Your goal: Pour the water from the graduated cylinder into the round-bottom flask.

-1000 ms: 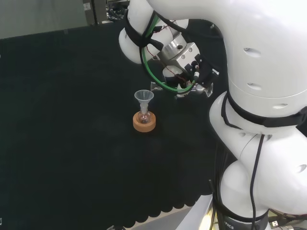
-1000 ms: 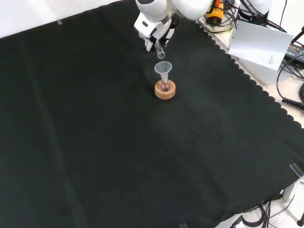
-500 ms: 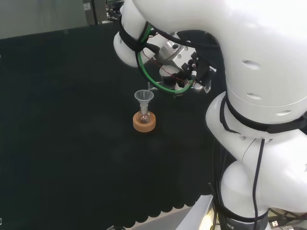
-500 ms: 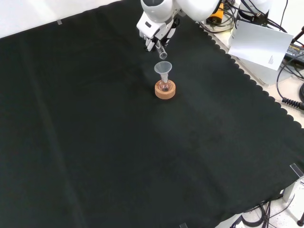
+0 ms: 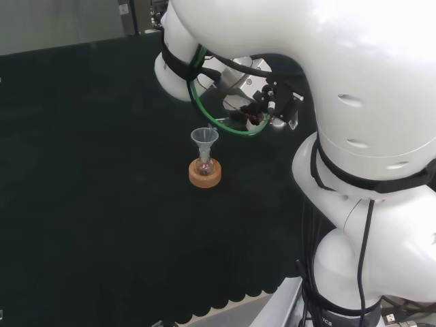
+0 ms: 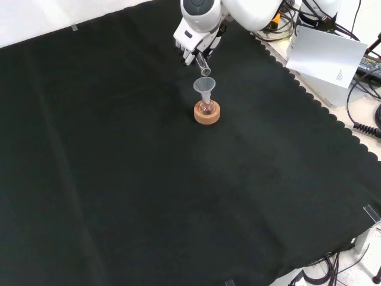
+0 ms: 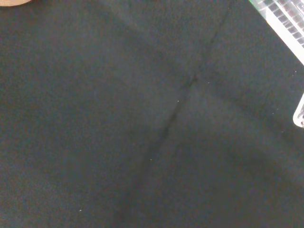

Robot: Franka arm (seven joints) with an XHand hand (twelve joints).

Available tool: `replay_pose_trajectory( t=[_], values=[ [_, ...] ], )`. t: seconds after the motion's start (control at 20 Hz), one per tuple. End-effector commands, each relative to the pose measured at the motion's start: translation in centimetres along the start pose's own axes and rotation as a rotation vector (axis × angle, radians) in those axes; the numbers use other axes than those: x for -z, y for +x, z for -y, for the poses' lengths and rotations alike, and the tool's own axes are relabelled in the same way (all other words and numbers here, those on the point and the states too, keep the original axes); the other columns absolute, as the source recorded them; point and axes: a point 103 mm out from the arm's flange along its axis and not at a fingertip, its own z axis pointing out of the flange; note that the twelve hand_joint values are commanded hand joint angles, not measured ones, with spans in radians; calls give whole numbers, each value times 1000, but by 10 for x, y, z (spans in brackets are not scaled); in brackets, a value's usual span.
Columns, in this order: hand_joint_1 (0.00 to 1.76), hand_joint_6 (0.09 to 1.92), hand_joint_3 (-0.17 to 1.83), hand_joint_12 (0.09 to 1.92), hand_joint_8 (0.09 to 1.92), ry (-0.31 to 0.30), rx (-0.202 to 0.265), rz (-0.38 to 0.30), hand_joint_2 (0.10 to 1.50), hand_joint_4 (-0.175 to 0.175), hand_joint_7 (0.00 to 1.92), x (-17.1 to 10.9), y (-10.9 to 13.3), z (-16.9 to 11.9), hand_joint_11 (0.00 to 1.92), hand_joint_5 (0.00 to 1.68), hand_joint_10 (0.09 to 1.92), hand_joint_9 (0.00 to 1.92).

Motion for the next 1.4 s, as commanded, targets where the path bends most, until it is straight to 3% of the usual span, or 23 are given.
replay_pose_trajectory(
  t=[0.05,1.4],
  values=[
    [1140,1122,-175,683,227,3,-8,29,1235,-175,1287,2,0,1,1284,929,87,1442],
    [1139,1124,-175,685,227,-2,-68,156,1235,-175,1281,13,-4,3,1273,927,87,1436]
  ],
)
